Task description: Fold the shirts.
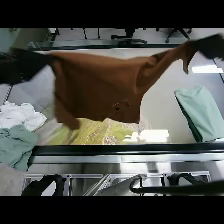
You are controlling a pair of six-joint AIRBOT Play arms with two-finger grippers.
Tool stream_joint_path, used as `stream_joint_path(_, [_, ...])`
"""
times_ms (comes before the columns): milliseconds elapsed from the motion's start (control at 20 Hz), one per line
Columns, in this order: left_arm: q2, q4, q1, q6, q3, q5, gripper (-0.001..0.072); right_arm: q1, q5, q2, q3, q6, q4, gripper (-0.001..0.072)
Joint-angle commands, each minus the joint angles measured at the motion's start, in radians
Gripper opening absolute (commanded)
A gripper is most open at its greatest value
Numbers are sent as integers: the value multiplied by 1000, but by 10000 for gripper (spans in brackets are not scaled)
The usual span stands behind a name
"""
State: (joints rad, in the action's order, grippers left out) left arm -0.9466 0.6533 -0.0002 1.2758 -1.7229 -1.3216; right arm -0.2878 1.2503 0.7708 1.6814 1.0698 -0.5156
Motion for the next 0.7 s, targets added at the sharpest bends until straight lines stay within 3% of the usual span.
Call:
stream_joint_path(0, [45, 20, 92, 16, -250, -60, 11, -15, -70, -100, 205, -15, -50, 22])
stream_joint_path(150, [29, 120, 185, 35, -323, -119, 11, -16, -51, -127, 223, 8, -183, 22])
stream_joint_path(300, [-22, 137, 206, 29, -202, -118, 11, -16, 37, -63, 155, 23, -190, 22])
stream_joint_path(450, [-145, 139, 122, -29, -16, -114, 11, -1, 77, 34, -26, 3, -112, 22])
stream_joint_path(650, [-407, 142, -34, -124, 190, -33, 11, 116, 21, 190, -347, -75, -89, 23])
